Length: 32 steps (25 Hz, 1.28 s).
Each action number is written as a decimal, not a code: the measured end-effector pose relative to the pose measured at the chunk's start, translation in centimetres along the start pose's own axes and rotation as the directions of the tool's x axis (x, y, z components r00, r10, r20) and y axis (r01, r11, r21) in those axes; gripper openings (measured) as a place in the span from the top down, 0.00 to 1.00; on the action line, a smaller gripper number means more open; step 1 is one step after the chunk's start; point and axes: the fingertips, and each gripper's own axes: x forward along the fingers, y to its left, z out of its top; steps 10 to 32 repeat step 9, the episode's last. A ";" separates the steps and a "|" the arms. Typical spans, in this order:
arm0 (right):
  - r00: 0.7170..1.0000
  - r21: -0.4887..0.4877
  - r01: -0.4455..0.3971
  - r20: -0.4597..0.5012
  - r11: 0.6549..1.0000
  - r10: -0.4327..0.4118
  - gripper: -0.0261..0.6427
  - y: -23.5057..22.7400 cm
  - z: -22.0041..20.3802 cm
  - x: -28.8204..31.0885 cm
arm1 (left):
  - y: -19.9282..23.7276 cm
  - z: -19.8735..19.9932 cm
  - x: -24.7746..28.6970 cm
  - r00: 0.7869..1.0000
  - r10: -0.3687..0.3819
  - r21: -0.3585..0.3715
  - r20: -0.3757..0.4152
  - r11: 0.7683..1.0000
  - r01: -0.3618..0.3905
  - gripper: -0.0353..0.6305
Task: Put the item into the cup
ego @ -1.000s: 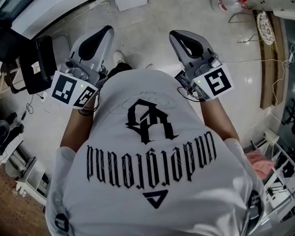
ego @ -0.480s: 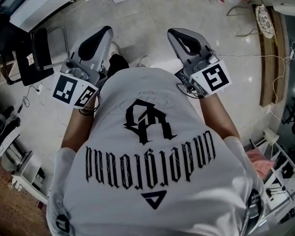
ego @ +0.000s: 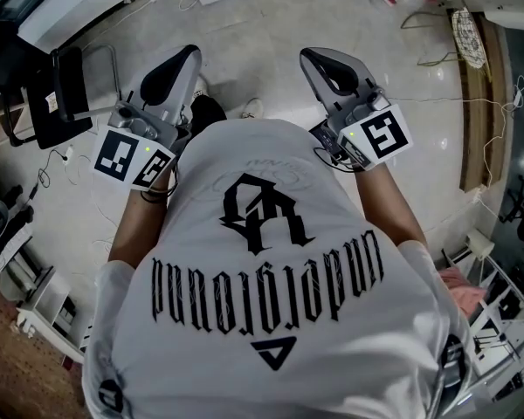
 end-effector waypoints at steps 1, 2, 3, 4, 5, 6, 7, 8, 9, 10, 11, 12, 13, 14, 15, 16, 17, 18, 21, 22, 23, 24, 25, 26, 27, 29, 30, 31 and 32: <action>1.000 -0.001 -0.001 0.001 1.000 0.001 0.94 0.0 0.0 -0.1 | -0.1 0.0 0.1 1.000 -0.002 0.001 -0.001 1.000 0.002 0.93; 1.000 -0.002 -0.002 0.002 1.000 0.002 0.94 -0.1 0.0 -0.1 | -0.1 -0.1 0.3 1.000 -0.003 0.002 -0.002 1.000 0.003 0.93; 1.000 -0.001 -0.002 0.002 1.000 0.002 0.94 -0.3 -0.1 -0.2 | -0.1 -0.1 0.5 1.000 -0.005 0.002 -0.002 1.000 0.005 0.93; 1.000 -0.001 -0.001 0.001 1.000 0.001 0.94 -0.5 -0.1 -0.2 | -0.1 -0.2 0.7 1.000 -0.006 0.002 -0.003 1.000 0.006 0.93; 1.000 -0.001 0.001 0.001 1.000 -0.001 0.94 -0.7 -0.2 -0.2 | -0.1 -0.3 0.9 1.000 -0.007 0.001 -0.003 1.000 0.007 0.92; 1.000 -0.001 0.002 0.000 1.000 -0.002 0.94 -0.9 -0.2 -0.2 | -0.1 -0.3 1.1 1.000 -0.008 0.000 -0.004 1.000 0.008 0.92; 1.000 0.000 0.003 -0.001 1.000 -0.003 0.94 -1.1 -0.2 -0.2 | 0.0 -0.3 1.2 1.000 -0.009 -0.001 -0.005 1.000 0.009 0.93; 1.000 -0.001 0.004 -0.002 1.000 -0.004 0.94 -1.3 -0.2 -0.1 | 0.0 -0.3 1.4 1.000 -0.010 -0.001 -0.006 1.000 0.010 0.93; 1.000 -0.001 0.005 -0.002 1.000 -0.005 0.94 -1.4 -0.2 -0.1 | 0.1 -0.3 1.5 1.000 -0.011 -0.002 -0.007 1.000 0.011 0.93; 1.000 -0.001 0.005 -0.002 1.000 -0.005 0.94 -1.4 -0.2 -0.1 | 0.1 -0.3 1.5 1.000 -0.011 -0.002 -0.007 1.000 0.011 0.93; 1.000 -0.001 0.005 -0.002 1.000 -0.005 0.94 -1.4 -0.2 -0.1 | 0.1 -0.3 1.5 1.000 -0.011 -0.002 -0.007 1.000 0.011 0.93; 1.000 -0.001 0.005 -0.002 1.000 -0.005 0.94 -1.4 -0.2 -0.1 | 0.1 -0.3 1.5 1.000 -0.011 -0.002 -0.007 1.000 0.011 0.93; 1.000 -0.001 0.005 -0.002 1.000 -0.005 0.94 -1.4 -0.2 -0.1 | 0.1 -0.3 1.5 1.000 -0.011 -0.002 -0.007 1.000 0.011 0.93; 1.000 -0.001 0.005 -0.002 1.000 -0.005 0.94 -1.4 -0.2 -0.1 | 0.1 -0.3 1.5 1.000 -0.011 -0.002 -0.007 1.000 0.011 0.93; 1.000 -0.001 0.005 -0.002 1.000 -0.005 0.94 -1.4 -0.2 -0.1 | 0.1 -0.3 1.5 1.000 -0.011 -0.002 -0.007 1.000 0.011 0.93; 1.000 -0.001 0.005 -0.002 1.000 -0.005 0.94 -1.4 -0.2 -0.1 | 0.1 -0.3 1.5 1.000 -0.011 -0.002 -0.007 1.000 0.011 0.93; 1.000 -0.001 0.005 -0.002 1.000 -0.005 0.94 -1.4 -0.2 -0.1 | 0.1 -0.3 1.5 1.000 -0.011 -0.002 -0.007 1.000 0.011 0.93; 1.000 -0.001 0.005 -0.002 1.000 -0.005 0.94 -1.4 -0.2 -0.1 | 0.1 -0.3 1.5 1.000 -0.011 -0.002 -0.007 1.000 0.011 0.93; 1.000 -0.001 0.005 -0.002 1.000 -0.005 0.94 -1.4 -0.2 -0.1 | 0.1 -0.3 1.5 1.000 -0.011 -0.002 -0.007 1.000 0.011 0.93; 1.000 -0.001 0.005 -0.002 1.000 -0.005 0.94 -1.4 -0.2 -0.1 | 0.1 -0.3 1.5 1.000 -0.011 -0.002 -0.007 1.000 0.011 0.93; 1.000 -0.001 0.005 -0.002 1.000 -0.005 0.94 -1.4 -0.2 -0.1 | 0.1 -0.3 1.5 1.000 -0.011 -0.002 -0.007 1.000 0.011 0.93; 1.000 -0.001 0.005 -0.002 1.000 -0.005 0.94 -1.4 -0.2 -0.1 | 0.1 -0.3 1.5 1.000 -0.011 -0.002 -0.007 1.000 0.011 0.93; 1.000 -0.001 0.005 -0.002 1.000 -0.005 0.94 -1.4 -0.2 -0.1 | 0.1 -0.3 1.5 1.000 -0.011 -0.002 -0.007 1.000 0.011 0.93; 1.000 -0.001 0.005 -0.002 1.000 -0.005 0.94 -1.4 -0.2 -0.1 | 0.1 -0.3 1.5 1.000 -0.011 -0.002 -0.007 1.000 0.011 0.93; 1.000 -0.001 0.005 -0.002 1.000 -0.005 0.94 -1.4 -0.2 -0.1 | 0.1 -0.3 1.5 1.000 -0.011 -0.002 -0.007 1.000 0.011 0.93; 1.000 -0.001 0.005 -0.002 1.000 -0.005 0.94 -1.4 -0.2 -0.1 | 0.1 -0.3 1.5 1.000 -0.011 -0.002 -0.007 1.000 0.011 0.93; 1.000 -0.001 0.005 -0.002 1.000 -0.005 0.94 -1.4 -0.2 -0.1 | 0.1 -0.3 1.5 1.000 -0.011 -0.002 -0.007 1.000 0.011 0.93; 1.000 -0.001 0.005 -0.002 1.000 -0.005 0.94 -1.4 -0.2 -0.1 | 0.1 -0.3 1.5 1.000 -0.011 -0.002 -0.007 1.000 0.011 0.93; 1.000 -0.001 0.005 -0.002 1.000 -0.005 0.94 -1.4 -0.2 -0.1 | 0.1 -0.3 1.5 1.000 -0.011 -0.002 -0.007 1.000 0.011 0.93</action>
